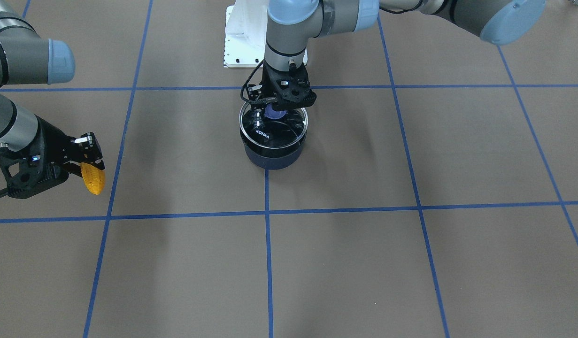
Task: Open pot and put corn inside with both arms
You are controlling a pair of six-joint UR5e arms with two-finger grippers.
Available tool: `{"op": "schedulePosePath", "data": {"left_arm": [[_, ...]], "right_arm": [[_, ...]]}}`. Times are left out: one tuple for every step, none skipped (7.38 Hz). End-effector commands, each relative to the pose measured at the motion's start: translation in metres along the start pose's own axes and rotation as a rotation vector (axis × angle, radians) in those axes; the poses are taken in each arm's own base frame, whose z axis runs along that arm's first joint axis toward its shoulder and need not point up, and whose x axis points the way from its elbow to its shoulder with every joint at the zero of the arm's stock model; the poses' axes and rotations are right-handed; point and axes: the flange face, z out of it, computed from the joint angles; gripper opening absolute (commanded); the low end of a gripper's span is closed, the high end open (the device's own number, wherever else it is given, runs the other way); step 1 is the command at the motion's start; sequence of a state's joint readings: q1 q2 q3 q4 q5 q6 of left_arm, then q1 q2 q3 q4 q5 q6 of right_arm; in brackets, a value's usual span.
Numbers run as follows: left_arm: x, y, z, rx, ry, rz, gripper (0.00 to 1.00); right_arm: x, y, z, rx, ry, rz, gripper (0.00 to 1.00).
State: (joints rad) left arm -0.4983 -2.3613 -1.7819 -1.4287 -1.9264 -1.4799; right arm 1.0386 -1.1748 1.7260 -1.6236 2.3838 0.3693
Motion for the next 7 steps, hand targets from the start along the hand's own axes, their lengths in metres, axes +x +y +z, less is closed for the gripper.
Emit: {"op": "schedulePosePath", "data": {"left_arm": [[-0.066, 0.01, -0.034, 0.006, -0.02, 0.123, 0.31], [-0.096, 0.006, -0.042, 0.016, -0.025, 0.16, 0.3], [-0.135, 0.0, -0.047, 0.025, -0.046, 0.208, 0.28], [-0.174, -0.008, -0.05, 0.036, -0.069, 0.25, 0.28], [-0.201, -0.019, -0.045, 0.042, -0.082, 0.286, 0.28], [-0.249, -0.029, -0.032, 0.032, -0.044, 0.311, 0.28], [-0.298, -0.045, -0.024, 0.039, -0.006, 0.338, 0.28]], "right_arm": [[-0.023, -0.014, -0.014, 0.009, -0.005, 0.048, 0.1], [-0.042, -0.02, -0.017, 0.016, -0.016, 0.08, 0.1], [-0.054, -0.021, -0.02, 0.023, -0.024, 0.093, 0.1], [-0.069, -0.022, -0.019, 0.021, -0.034, 0.109, 0.09], [-0.097, -0.027, -0.016, 0.018, -0.047, 0.136, 0.09], [-0.121, -0.03, -0.013, 0.017, -0.056, 0.153, 0.09], [-0.14, -0.032, -0.014, 0.017, -0.068, 0.171, 0.09]]}}
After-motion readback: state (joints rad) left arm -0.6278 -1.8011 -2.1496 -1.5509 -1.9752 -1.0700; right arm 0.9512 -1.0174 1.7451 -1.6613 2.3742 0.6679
